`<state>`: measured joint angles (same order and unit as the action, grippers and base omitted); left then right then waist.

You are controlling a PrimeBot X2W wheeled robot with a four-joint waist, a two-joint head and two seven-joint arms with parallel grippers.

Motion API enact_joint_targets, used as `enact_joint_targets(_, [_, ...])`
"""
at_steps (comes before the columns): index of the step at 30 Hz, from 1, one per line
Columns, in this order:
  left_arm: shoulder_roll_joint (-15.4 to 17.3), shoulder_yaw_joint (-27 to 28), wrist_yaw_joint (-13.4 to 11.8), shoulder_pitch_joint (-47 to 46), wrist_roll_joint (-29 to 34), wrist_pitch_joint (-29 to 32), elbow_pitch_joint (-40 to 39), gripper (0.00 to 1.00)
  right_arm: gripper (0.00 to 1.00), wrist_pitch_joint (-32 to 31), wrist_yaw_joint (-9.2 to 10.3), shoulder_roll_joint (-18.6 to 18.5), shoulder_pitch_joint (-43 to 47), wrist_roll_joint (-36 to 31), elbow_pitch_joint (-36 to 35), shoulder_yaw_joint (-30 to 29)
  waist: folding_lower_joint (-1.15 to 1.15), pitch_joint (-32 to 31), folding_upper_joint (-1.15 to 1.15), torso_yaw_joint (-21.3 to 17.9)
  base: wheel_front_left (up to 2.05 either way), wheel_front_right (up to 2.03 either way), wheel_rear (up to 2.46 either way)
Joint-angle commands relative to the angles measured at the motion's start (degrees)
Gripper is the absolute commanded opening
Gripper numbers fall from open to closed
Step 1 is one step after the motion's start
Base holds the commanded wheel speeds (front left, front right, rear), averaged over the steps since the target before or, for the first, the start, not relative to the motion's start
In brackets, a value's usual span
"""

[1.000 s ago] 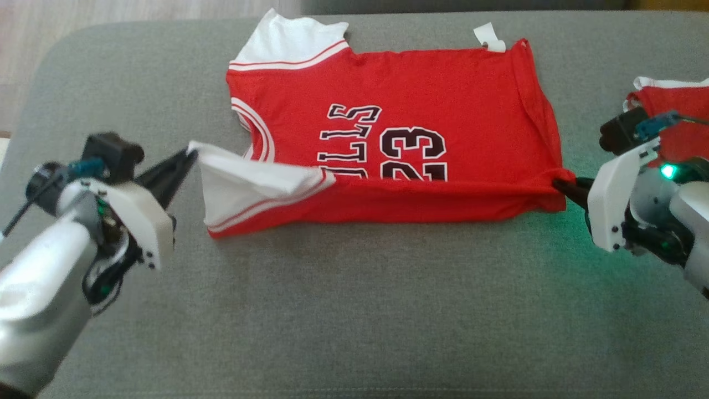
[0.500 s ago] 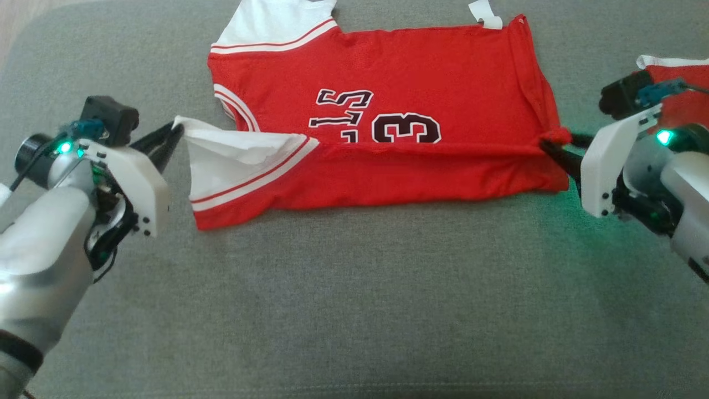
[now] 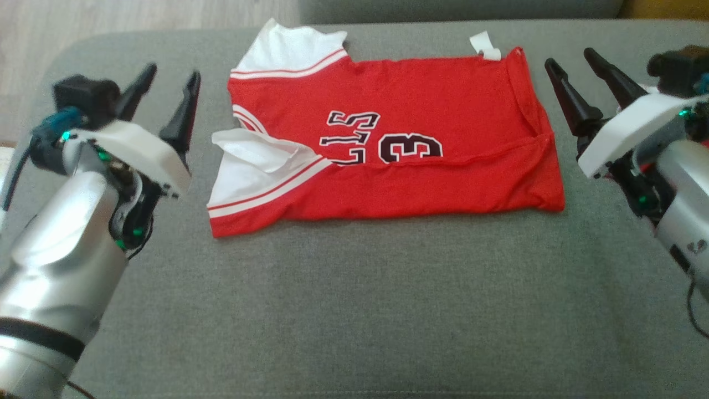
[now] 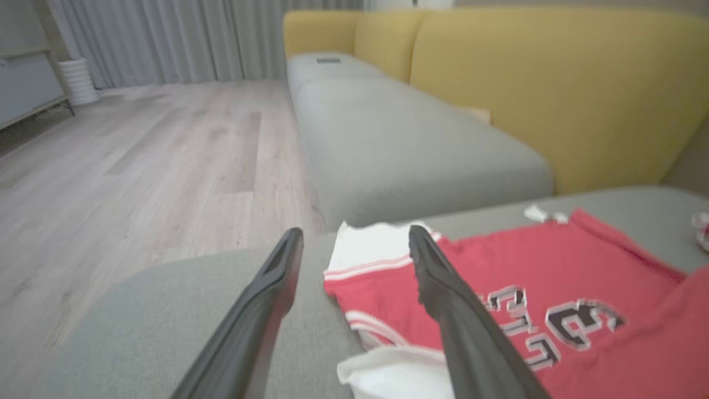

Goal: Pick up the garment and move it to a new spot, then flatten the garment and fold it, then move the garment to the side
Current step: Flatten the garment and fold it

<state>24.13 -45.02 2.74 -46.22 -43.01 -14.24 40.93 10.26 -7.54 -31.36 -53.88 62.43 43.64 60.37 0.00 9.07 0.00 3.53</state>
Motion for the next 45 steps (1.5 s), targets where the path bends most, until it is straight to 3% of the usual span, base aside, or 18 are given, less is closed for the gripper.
enact_joint_targets(1, [1.61, 6.04, -1.66, -0.22, 0.45, -0.71, -4.84, 1.0, 1.0, 2.67, 0.05, 0.19, 2.36, -0.51, -0.35, -1.92, 0.0, -1.44, 0.0, 0.37, 0.0, 0.0, 0.0])
enact_joint_targets(5, [-0.23, 16.15, -4.31, 8.07, 3.1, -0.73, -15.2, 1.0, 1.0, 4.65, 0.05, 2.41, 5.0, -4.44, -0.78, -8.17, 0.0, -3.19, 0.0, 0.3, 0.0, 0.0, 0.0])
enact_joint_targets(9, [-4.21, 25.57, -5.39, 17.86, 6.82, -0.74, -24.15, 1.0, 1.0, 4.71, 0.05, 5.21, 11.11, -14.99, -4.89, -23.41, 0.0, -4.51, 0.0, 0.05, 0.0, 0.0, 0.0])
enact_joint_targets(14, [-10.3, 33.68, -3.76, 28.32, 12.89, -0.75, -30.82, 1.0, 1.0, 4.73, 0.05, 12.92, 24.37, -30.37, -14.17, -41.56, 0.0, -6.07, 0.0, -0.36, 0.0, 0.0, 0.0])
enact_joint_targets(20, [-16.41, 41.07, -0.24, 36.76, 19.41, -0.75, -32.76, 1.0, 1.0, 4.73, 0.05, 22.99, 36.85, -41.69, -21.82, -51.45, 0.0, -7.04, 0.0, -1.14, 0.0, 0.0, 0.0])
enact_joint_targets(23, [-18.37, 43.52, 1.43, 38.93, 21.52, -0.75, -31.98, 1.0, 1.0, 4.74, 0.05, 25.71, 40.38, -44.62, -24.16, -53.4, 0.0, -6.96, 0.0, -1.58, 0.0, 0.0, 0.0])
enact_joint_targets(29, [-19.93, 45.24, 3.25, 39.09, 24.53, -0.75, -29.77, 1.0, 1.0, 4.74, 0.05, 27.51, 42.13, -46.61, -25.98, -53.8, 0.0, -5.99, 0.0, -2.64, 0.0, 0.0, 0.0])
enact_joint_targets(34, [-20.42, 44.95, 3.86, 36.76, 27.09, -0.75, -23.33, 1.0, 1.0, 4.74, 0.05, 27.98, 41.08, -47.41, -26.68, -53.6, 0.0, -4.06, 0.0, -3.95, 0.0, 0.0, 0.0])
enact_joint_targets(40, [-19.7, 44.55, 3.16, 31.29, 29.35, -0.75, -9.78, 1.0, 1.0, 4.74, 0.05, 28.16, 40.05, -47.96, -26.9, -52.78, 0.0, -1.39, 0.0, -5.73, 0.0, 0.0, 0.0])
enact_joint_targets(45, [-18.45, 44.79, 0.98, 26.67, 30.24, -0.67, 0.87, 1.0, 1.0, 4.74, 0.05, 28.23, 39.49, -48.05, -26.88, -52.55, 0.0, 0.17, 0.0, -7.09, 0.0, 0.0, 0.0])
